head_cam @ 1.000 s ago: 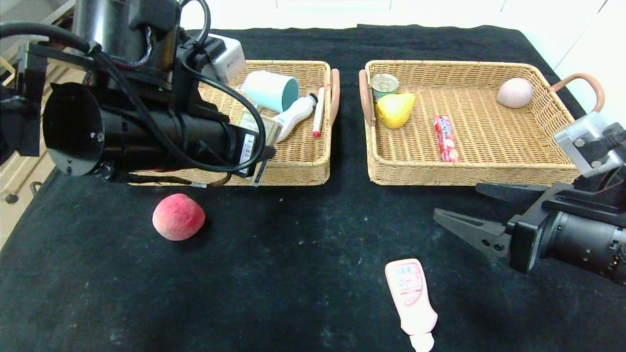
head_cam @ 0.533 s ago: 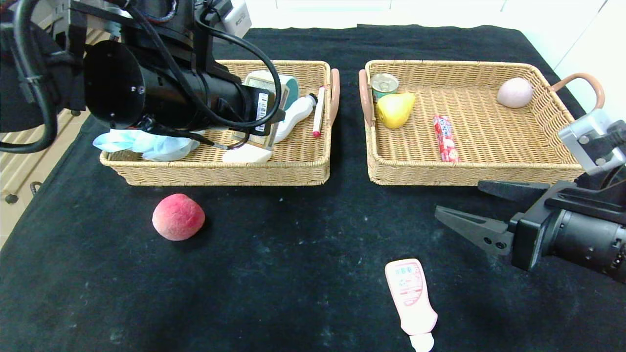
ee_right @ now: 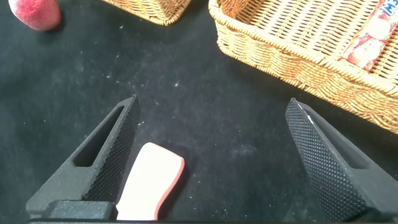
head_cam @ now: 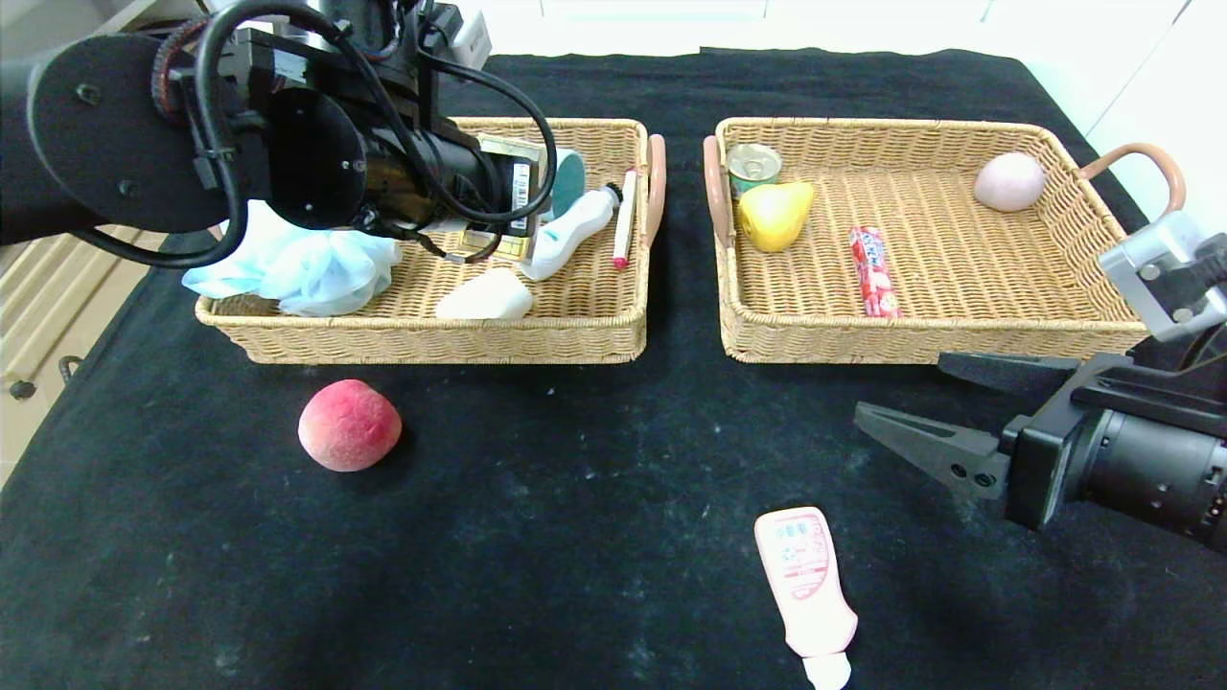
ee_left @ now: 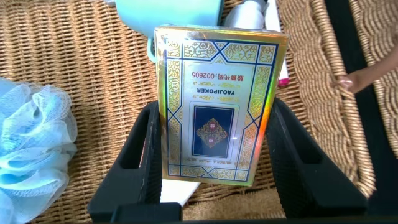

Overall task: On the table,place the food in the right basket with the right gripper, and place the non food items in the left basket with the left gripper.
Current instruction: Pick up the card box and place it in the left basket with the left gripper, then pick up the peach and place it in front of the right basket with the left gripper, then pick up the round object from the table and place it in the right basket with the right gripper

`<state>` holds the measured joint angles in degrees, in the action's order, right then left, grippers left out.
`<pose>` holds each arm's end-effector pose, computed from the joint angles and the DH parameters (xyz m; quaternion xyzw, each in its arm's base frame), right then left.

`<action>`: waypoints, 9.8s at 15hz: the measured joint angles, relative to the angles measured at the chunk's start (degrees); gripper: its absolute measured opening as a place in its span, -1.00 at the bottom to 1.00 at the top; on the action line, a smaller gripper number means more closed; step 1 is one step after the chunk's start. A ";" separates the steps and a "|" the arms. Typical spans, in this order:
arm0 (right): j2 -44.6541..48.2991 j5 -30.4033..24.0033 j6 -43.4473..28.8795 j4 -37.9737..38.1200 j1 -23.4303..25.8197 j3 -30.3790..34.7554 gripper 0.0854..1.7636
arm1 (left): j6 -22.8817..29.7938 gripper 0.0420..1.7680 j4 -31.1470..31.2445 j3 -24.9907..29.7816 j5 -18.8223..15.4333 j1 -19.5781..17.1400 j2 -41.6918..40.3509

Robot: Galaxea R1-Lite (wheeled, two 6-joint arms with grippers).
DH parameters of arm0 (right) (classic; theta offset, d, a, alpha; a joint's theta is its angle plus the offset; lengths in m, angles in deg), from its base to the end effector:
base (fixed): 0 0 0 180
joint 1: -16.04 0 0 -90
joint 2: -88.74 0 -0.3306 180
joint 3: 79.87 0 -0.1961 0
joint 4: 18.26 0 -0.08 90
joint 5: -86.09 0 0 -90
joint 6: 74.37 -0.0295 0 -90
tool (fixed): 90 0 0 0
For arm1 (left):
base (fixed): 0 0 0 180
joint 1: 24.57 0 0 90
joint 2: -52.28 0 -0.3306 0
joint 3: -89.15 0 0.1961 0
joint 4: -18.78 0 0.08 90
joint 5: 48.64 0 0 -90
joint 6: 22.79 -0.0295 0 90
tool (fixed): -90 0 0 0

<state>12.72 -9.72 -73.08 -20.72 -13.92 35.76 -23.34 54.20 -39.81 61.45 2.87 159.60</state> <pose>0.1892 0.1125 0.2637 -0.0274 0.0749 0.3070 0.9484 0.3466 -0.1686 0.3623 0.0531 0.1095 -0.0642 0.9905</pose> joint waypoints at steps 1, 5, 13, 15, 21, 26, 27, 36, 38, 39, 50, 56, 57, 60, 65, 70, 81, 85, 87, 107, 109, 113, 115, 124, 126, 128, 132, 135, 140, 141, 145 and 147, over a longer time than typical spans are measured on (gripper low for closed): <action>0.00 0.00 0.00 -0.01 0.16 -0.02 0.94 | 0.11 0.13 -0.06 -0.18 0.05 -0.35 0.59; -0.09 -0.05 0.00 0.00 0.27 -0.11 0.94 | 0.02 0.13 -1.79 -0.85 0.00 -1.01 2.34; -0.09 -0.02 0.00 0.02 0.33 -0.28 0.94 | 0.06 0.36 -2.01 -0.72 0.13 -1.26 3.18; -0.09 -0.02 -0.02 0.05 0.41 -0.38 0.94 | 0.09 0.49 -2.01 -0.61 0.13 -1.23 3.15; -0.09 -0.02 -0.02 0.05 0.44 -0.38 0.94 | 0.22 0.73 -1.94 0.26 0.35 -0.99 2.68; -0.16 -0.02 0.00 0.02 0.35 -0.24 0.94 | 0.20 0.83 -1.57 2.49 0.35 -0.38 0.44; -0.16 -0.02 0.00 0.02 0.29 -0.20 0.94 | 0.22 0.84 -1.57 3.69 0.35 -0.13 -0.57; -0.11 0.00 0.05 0.02 -0.20 0.06 0.94 | 1.10 0.91 5.62 20.19 1.07 1.11 -16.51; -0.11 0.04 0.05 0.05 -0.23 0.13 0.94 | 2.52 0.91 8.55 23.74 1.07 1.06 -20.04; -0.11 0.04 0.07 0.02 -0.26 0.13 0.94 | 3.83 0.92 9.26 25.55 1.05 0.98 -21.52; -0.33 0.09 0.09 0.22 -0.55 0.35 0.94 | 7.77 0.93 1.56 44.17 -6.62 -8.79 -28.47; -0.71 0.09 0.11 0.02 -0.80 0.67 0.94 | 7.57 0.94 -2.05 47.03 -11.72 -14.74 -27.84; -0.74 0.09 0.09 0.02 -0.83 0.67 0.94 | 7.57 0.94 -2.10 47.21 -11.80 -15.20 -27.48; -0.93 0.09 0.09 0.02 -0.87 0.69 0.94 | 7.62 0.94 -3.06 47.49 -13.34 -16.64 -25.80; -1.07 0.09 0.07 0.02 -0.96 0.78 0.94 | 7.52 0.94 -11.56 50.40 -14.03 -17.71 -22.74; -1.07 0.09 0.09 0.02 -1.05 0.85 0.94 | 7.33 0.94 -11.80 51.96 -14.12 -17.75 -21.58; -1.10 0.09 0.16 0.02 -1.74 1.13 0.94 | 7.41 0.24 -11.97 51.99 -13.81 -17.71 -20.78; -0.85 0.09 0.07 -0.01 -1.74 1.10 0.94 | 7.11 0.23 -11.78 51.08 -13.87 -17.36 -21.47; -0.71 0.09 0.09 0.00 -1.71 0.99 0.94 | 7.08 0.23 -11.11 49.46 -13.97 -15.54 -23.15; 1.77 -0.20 0.09 0.60 2.84 -1.49 0.94 | 7.85 0.22 -4.61 21.64 -6.47 18.48 -2.61; 1.90 -0.27 0.07 0.55 3.19 -1.60 0.94 | 7.92 0.22 -4.44 20.98 -6.45 19.36 -0.94; 1.99 -0.29 0.09 0.55 3.24 -1.60 0.94 | 8.75 0.22 -4.30 21.44 -6.47 19.91 1.11; 1.99 -0.29 0.09 0.57 3.25 -1.60 0.94 | 8.68 0.22 -4.24 21.61 -6.38 20.32 1.77; 1.94 -0.33 0.09 0.60 3.08 -1.40 0.94 | 8.62 0.44 -4.56 22.36 -4.80 20.78 2.62; 1.94 -0.35 0.09 0.57 2.97 -1.35 0.94 | 8.57 0.55 -4.52 22.44 -4.52 20.78 2.66; 1.93 -0.38 0.09 0.55 2.94 -1.33 0.94 | 8.51 0.63 -4.45 22.47 -4.27 20.96 2.60; 1.99 -0.33 0.09 0.57 2.51 -1.12 0.94 | 8.45 0.75 -4.33 23.14 -3.67 21.37 0.69; 1.61 -0.29 0.11 0.57 2.41 -0.91 0.94 | 8.03 0.81 -4.25 24.61 -3.67 21.48 -2.67; 0.78 -0.05 0.18 0.49 2.41 -0.83 0.94 | 6.55 0.87 -4.78 31.84 -4.46 21.42 -12.18; 0.72 -0.05 0.18 0.46 2.45 -0.83 0.94 | 5.97 0.88 -5.13 33.79 -5.13 21.39 -14.41; 0.55 -0.09 0.16 0.57 2.47 -0.85 0.94 | 3.24 0.91 -10.14 44.50 -12.85 21.15 -24.14; 0.28 -0.09 0.16 0.63 2.36 -0.66 0.94 | 2.12 0.91 -17.10 50.77 -16.76 19.69 -27.83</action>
<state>13.00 -9.81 -72.92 -20.09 -11.55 35.10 -21.22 37.10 10.97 44.69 22.56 131.77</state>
